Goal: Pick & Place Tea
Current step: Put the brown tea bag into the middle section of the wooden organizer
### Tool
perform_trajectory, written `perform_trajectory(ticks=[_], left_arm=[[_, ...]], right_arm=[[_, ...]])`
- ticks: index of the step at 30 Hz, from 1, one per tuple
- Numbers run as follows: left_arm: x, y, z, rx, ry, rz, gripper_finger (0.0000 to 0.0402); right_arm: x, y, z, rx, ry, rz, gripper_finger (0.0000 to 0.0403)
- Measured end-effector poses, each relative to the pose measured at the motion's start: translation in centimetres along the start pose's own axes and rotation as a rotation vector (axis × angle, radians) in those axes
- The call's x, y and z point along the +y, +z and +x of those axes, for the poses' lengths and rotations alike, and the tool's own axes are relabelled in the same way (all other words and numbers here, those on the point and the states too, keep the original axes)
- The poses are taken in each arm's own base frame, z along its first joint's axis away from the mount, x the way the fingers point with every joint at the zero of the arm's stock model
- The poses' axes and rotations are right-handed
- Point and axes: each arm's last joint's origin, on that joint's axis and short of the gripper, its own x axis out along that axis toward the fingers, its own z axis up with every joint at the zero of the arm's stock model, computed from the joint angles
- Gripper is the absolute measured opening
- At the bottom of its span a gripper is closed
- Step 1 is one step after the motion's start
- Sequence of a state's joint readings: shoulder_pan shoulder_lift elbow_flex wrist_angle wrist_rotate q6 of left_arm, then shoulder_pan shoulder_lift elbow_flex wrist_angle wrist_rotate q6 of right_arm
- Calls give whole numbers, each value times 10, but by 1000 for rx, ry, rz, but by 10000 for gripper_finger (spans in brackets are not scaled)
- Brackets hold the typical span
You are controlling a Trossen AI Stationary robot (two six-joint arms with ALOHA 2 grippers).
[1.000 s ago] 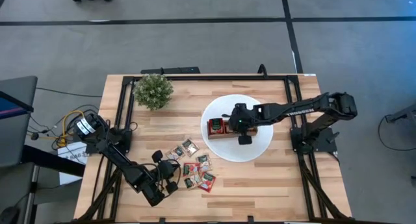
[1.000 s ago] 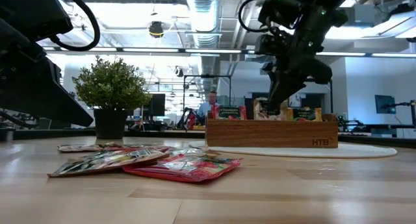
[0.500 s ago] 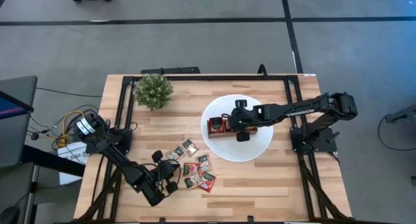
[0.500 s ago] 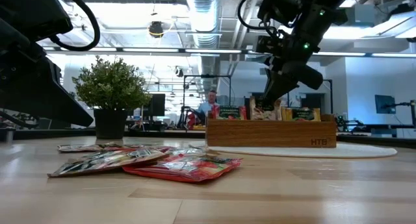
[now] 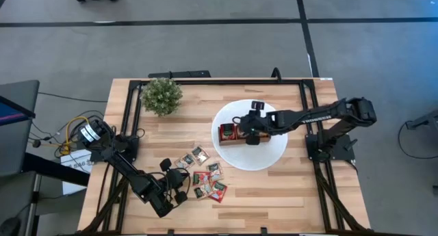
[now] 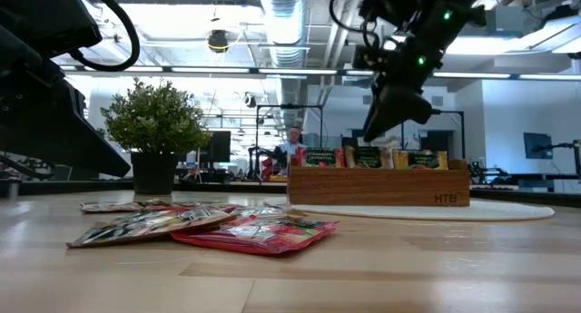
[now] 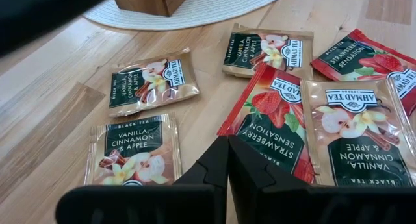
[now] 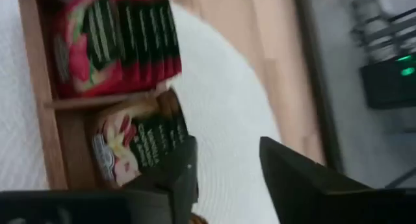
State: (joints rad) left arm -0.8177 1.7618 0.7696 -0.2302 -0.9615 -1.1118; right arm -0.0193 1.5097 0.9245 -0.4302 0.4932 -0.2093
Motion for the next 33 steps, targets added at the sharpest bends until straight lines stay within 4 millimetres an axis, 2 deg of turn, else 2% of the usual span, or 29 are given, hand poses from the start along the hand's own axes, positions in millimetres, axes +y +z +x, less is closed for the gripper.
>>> perform_trajectory(ticks=[6,9,15,18,20,23,25,27,30,33], left_arm=[[0,0,0,0,0,-1,0],[0,0,0,1,-1,0,0],[-1,0,0,5,-7,-6,0],[-2,1,0,-1,-18,-22,0],[-4,2,0,-9,-32,-12,0],[-10,6,0,-51,-63,14,0],[-15,10,-1,-79,-93,53,0],[-19,15,0,-90,-118,92,4],[-26,27,5,-29,-179,92,21],[-31,40,10,95,-239,105,53]], right_arm=[[15,20,-27,-50,-78,-12,190],[35,30,-50,-98,-39,-6,191],[99,32,-99,-272,178,113,170],[142,26,-114,-355,300,218,157],[172,17,-121,-397,367,218,149],[216,8,-122,-462,429,173,137],[243,1,-115,-494,437,128,129],[261,-4,-106,-526,417,86,123],[276,-4,-88,-555,377,80,116],[277,-2,-75,-530,385,67,112]])
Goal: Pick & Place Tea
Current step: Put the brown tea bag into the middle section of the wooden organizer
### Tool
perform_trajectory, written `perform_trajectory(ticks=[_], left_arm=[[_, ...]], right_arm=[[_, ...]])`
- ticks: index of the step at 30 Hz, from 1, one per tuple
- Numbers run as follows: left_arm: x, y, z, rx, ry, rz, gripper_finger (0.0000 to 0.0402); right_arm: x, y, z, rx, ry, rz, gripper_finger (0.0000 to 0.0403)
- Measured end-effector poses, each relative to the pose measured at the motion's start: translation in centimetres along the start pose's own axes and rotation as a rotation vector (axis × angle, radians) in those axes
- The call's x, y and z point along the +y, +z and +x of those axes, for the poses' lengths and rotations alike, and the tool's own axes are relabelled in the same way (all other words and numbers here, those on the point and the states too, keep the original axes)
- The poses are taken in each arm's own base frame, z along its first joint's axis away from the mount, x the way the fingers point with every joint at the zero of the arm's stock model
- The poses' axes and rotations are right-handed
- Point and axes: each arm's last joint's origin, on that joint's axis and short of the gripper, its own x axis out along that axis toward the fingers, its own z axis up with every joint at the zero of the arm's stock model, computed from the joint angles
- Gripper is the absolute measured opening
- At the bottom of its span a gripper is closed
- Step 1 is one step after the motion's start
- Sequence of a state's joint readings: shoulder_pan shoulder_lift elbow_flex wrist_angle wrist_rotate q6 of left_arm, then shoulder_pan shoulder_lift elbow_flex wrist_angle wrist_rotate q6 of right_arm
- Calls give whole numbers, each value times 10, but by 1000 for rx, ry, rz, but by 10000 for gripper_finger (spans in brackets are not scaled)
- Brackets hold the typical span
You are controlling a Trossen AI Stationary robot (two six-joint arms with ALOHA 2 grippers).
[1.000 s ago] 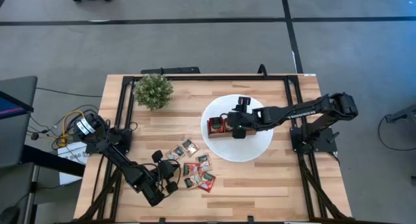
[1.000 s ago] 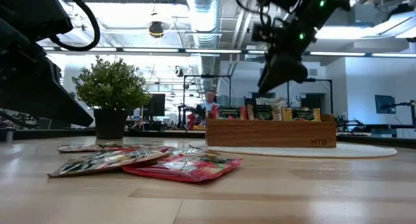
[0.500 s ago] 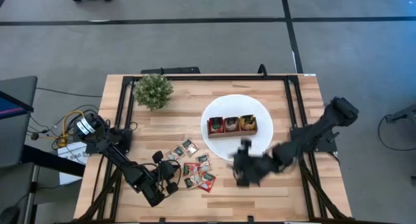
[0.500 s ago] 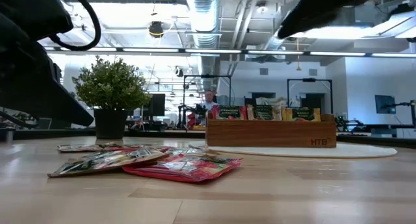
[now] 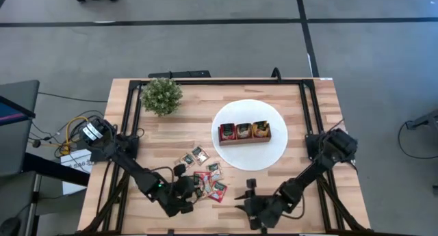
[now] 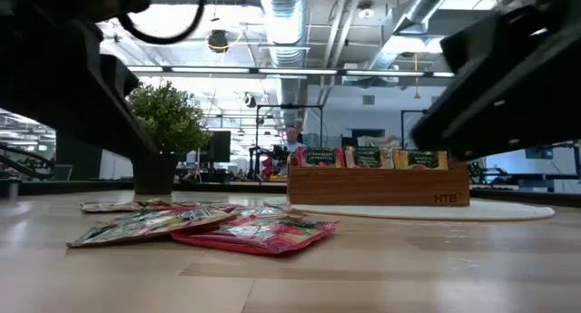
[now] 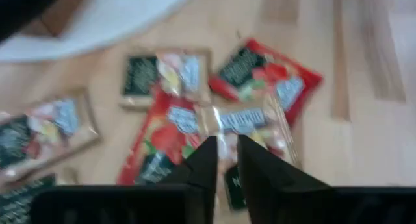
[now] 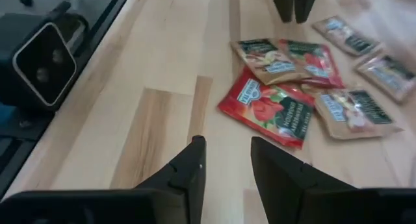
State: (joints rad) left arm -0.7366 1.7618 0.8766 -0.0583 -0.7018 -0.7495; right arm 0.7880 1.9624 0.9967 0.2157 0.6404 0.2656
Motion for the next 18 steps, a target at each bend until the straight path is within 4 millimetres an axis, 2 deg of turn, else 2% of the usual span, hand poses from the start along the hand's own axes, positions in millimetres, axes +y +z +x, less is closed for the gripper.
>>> perform_trajectory(ticks=[5,9,13,18], left_arm=[[-2,14,2,157,-69,7,131],[3,14,9,212,-66,-117,188],[3,2,23,302,-60,-192,202],[-5,-8,40,251,-63,-149,187]], right_arm=[[-11,5,8,29,67,73,111],[-15,9,8,39,114,112,111],[-14,8,8,40,122,111,111],[-14,8,8,41,123,109,111]])
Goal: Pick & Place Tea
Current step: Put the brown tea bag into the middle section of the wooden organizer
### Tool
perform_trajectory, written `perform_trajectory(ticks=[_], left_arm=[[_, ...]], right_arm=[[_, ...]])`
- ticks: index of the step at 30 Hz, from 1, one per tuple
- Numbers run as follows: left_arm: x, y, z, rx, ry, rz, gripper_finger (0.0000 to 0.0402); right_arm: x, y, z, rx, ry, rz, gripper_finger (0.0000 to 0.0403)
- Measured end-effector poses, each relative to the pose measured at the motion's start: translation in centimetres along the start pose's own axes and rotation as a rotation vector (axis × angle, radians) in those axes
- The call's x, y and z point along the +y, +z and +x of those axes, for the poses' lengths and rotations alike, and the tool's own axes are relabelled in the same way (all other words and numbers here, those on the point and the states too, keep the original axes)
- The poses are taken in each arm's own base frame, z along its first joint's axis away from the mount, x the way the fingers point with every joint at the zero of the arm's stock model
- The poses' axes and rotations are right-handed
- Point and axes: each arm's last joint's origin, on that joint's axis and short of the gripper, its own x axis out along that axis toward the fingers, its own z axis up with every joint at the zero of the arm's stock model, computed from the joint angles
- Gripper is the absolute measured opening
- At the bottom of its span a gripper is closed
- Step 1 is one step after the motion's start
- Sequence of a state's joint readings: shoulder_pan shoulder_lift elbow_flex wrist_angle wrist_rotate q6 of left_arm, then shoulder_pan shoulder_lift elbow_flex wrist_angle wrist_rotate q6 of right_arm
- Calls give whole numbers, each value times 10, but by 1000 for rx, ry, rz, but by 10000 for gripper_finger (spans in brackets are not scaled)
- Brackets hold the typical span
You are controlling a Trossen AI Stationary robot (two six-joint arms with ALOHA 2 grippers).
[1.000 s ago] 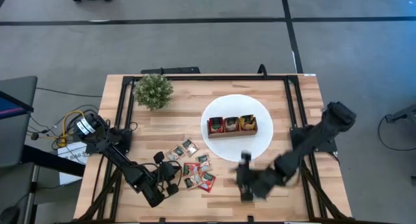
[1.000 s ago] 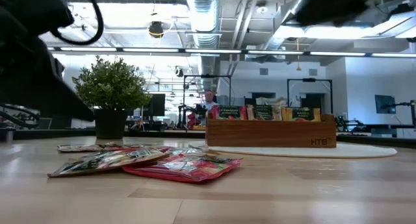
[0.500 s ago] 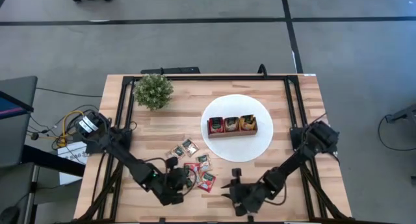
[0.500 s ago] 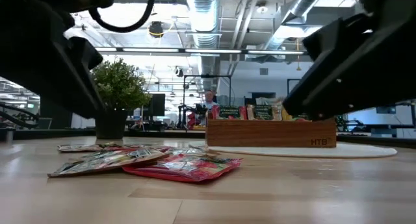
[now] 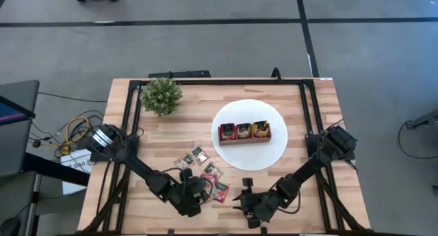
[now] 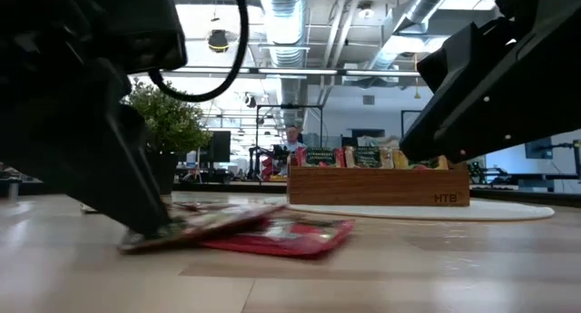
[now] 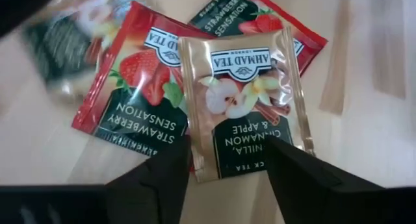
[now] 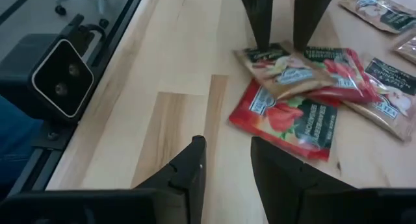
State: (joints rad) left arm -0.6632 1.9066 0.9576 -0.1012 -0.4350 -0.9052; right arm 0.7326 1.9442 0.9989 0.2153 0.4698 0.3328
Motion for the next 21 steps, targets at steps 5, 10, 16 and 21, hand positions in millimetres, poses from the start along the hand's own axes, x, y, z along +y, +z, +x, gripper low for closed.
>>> perform_trajectory(ticks=[5,10,16,21], left_arm=[[-2,-1,5,-65,19,72,127],[0,1,4,-110,57,134,33],[0,4,5,-192,107,213,3],[-14,13,-2,-288,153,287,0]], right_arm=[[-1,0,0,1,-2,1,111],[-1,0,0,-2,-1,2,111],[-5,9,3,-19,-10,71,111],[-25,23,14,-12,12,296,122]])
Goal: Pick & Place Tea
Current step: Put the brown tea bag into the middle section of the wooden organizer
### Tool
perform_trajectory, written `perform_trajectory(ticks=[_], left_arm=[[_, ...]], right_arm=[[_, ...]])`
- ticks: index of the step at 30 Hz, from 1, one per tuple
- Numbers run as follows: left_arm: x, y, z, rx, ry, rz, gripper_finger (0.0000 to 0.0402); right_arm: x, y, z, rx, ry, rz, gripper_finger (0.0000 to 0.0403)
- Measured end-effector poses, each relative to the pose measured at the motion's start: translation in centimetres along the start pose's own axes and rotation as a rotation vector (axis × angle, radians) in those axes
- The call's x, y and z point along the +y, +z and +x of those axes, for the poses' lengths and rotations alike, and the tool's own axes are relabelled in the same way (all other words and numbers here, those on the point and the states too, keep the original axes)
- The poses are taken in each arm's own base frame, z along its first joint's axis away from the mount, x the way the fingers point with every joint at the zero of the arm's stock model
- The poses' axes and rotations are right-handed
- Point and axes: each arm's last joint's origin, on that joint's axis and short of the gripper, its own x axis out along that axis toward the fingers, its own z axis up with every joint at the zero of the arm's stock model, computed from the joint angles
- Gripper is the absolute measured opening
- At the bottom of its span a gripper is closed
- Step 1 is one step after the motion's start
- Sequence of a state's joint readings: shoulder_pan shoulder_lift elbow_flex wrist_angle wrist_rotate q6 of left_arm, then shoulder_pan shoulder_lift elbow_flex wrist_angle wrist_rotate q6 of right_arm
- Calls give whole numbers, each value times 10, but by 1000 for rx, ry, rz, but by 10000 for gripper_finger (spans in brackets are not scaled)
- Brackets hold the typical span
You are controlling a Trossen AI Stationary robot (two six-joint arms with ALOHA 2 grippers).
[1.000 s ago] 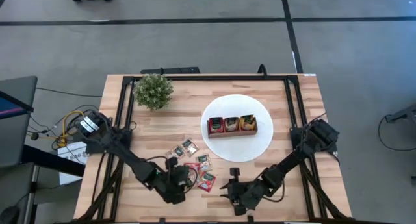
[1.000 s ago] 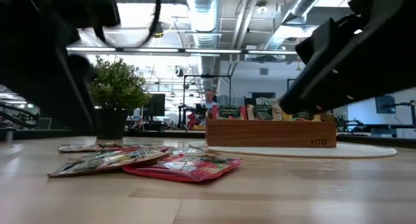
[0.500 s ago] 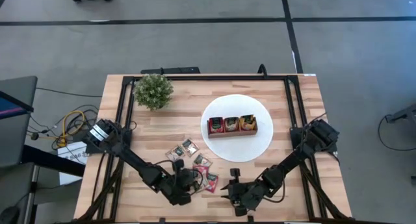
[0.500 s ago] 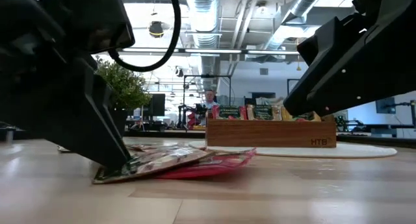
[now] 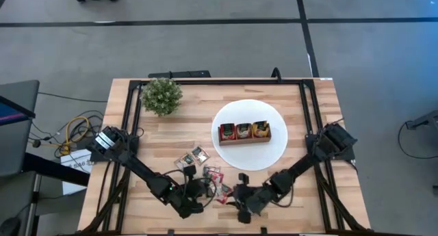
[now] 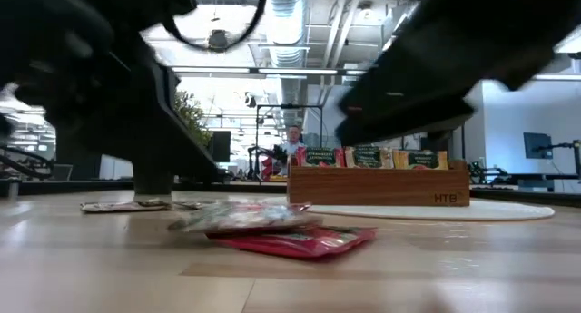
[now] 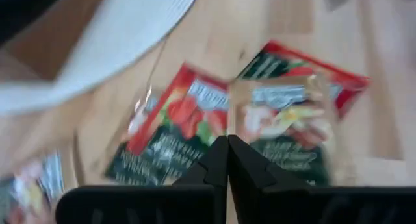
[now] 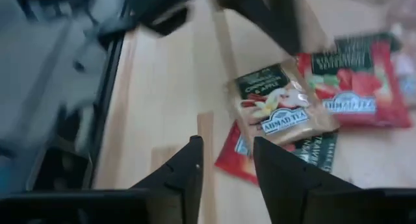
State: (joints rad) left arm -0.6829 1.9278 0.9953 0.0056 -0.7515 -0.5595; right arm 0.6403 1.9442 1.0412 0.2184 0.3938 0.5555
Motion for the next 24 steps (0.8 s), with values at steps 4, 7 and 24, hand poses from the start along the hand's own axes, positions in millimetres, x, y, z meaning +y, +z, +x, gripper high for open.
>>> perform_trajectory(ticks=[4,7,24], left_arm=[[-17,6,-14,-45,-35,148,0],[-27,4,-25,-59,-69,207,0],[-31,-21,1,6,-55,179,0]], right_arm=[[-23,15,12,77,81,237,157],[-40,17,20,143,95,324,195],[-70,28,41,144,180,465,209]])
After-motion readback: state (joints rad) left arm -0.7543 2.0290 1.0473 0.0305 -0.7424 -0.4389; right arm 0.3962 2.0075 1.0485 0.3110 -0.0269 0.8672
